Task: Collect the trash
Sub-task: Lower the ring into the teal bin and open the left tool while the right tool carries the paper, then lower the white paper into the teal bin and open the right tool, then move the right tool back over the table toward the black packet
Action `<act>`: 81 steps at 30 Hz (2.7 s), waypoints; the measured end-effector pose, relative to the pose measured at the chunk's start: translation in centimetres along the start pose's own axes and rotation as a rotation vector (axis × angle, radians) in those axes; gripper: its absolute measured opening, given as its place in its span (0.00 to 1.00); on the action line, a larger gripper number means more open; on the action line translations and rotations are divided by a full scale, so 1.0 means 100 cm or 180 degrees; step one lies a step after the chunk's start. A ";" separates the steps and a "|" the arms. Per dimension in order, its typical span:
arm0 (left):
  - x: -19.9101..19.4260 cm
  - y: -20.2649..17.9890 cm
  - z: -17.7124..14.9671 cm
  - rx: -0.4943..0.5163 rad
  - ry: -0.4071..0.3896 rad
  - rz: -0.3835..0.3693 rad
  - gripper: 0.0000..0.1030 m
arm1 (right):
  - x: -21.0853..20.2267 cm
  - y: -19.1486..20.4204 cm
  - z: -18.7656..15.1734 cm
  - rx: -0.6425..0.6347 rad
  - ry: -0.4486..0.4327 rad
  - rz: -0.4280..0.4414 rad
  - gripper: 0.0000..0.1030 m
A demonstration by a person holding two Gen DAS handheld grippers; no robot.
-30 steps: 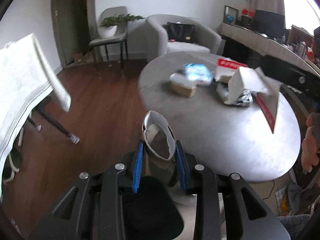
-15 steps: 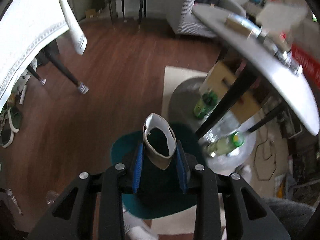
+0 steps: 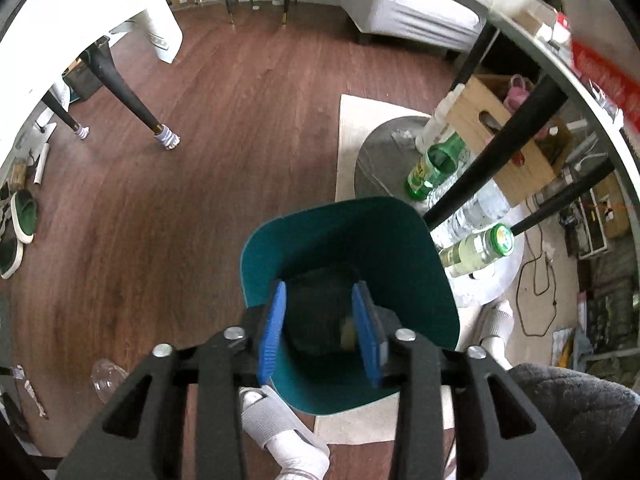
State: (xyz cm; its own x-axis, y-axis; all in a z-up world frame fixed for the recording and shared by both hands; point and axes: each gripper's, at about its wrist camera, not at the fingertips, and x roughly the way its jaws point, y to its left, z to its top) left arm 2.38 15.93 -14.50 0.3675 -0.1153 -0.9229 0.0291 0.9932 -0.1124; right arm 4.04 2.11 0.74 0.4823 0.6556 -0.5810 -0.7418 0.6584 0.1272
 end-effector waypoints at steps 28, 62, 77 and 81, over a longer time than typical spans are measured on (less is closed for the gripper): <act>-0.098 0.058 0.010 -0.0465 -0.0973 0.0096 0.43 | 0.127 0.031 -0.067 -0.0089 0.1218 -0.0105 0.76; -0.158 -0.020 0.030 0.0009 -0.1623 -0.0055 0.47 | 0.120 0.025 -0.113 -0.0261 0.1655 -0.0135 0.85; -0.178 -0.038 0.041 0.0026 -0.1904 -0.0047 0.66 | 0.038 0.015 -0.044 -0.0153 0.0780 0.0007 0.85; -0.181 -0.044 0.047 0.0080 -0.1999 -0.0007 0.66 | 0.021 0.005 -0.033 -0.0145 0.0583 -0.0032 0.85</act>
State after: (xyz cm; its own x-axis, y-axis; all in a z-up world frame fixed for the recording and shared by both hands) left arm 0.01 13.68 4.45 0.8431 -0.0944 -0.5294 0.0495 0.9939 -0.0985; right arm 3.16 2.59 -3.08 0.4001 0.5680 -0.7192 -0.7597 0.6445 0.0864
